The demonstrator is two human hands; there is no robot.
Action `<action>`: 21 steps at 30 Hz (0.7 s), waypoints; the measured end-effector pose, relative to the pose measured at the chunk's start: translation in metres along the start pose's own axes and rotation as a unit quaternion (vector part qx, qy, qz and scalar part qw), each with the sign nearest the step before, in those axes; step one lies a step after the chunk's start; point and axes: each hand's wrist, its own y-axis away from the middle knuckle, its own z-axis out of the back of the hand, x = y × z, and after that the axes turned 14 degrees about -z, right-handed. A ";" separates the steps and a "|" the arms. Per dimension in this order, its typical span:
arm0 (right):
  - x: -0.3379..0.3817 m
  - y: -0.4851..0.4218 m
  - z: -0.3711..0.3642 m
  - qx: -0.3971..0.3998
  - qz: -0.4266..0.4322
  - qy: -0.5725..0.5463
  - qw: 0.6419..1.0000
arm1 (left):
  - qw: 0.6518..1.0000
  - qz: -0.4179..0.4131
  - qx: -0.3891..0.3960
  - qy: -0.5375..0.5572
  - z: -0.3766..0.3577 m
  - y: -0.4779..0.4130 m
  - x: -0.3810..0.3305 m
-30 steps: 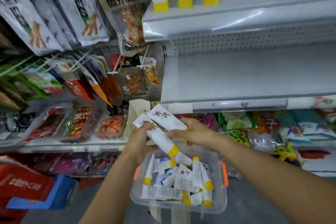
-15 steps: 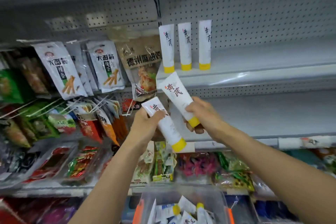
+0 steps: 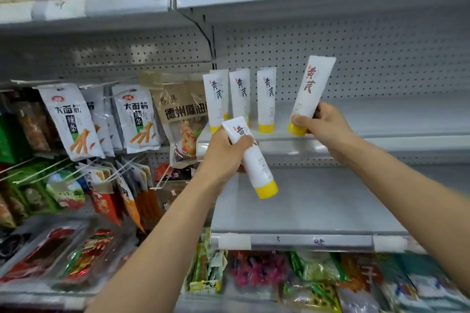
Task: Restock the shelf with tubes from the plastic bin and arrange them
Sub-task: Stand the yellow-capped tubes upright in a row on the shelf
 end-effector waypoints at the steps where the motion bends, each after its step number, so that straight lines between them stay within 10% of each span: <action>1: 0.002 -0.010 0.005 -0.003 -0.006 0.015 1.000 | 1.000 -0.004 -0.004 -0.007 -0.006 -0.005 0.000; 21: -0.004 -0.136 0.001 0.001 -0.003 0.247 0.969 | 0.997 0.016 -0.066 -0.028 -0.057 -0.050 0.007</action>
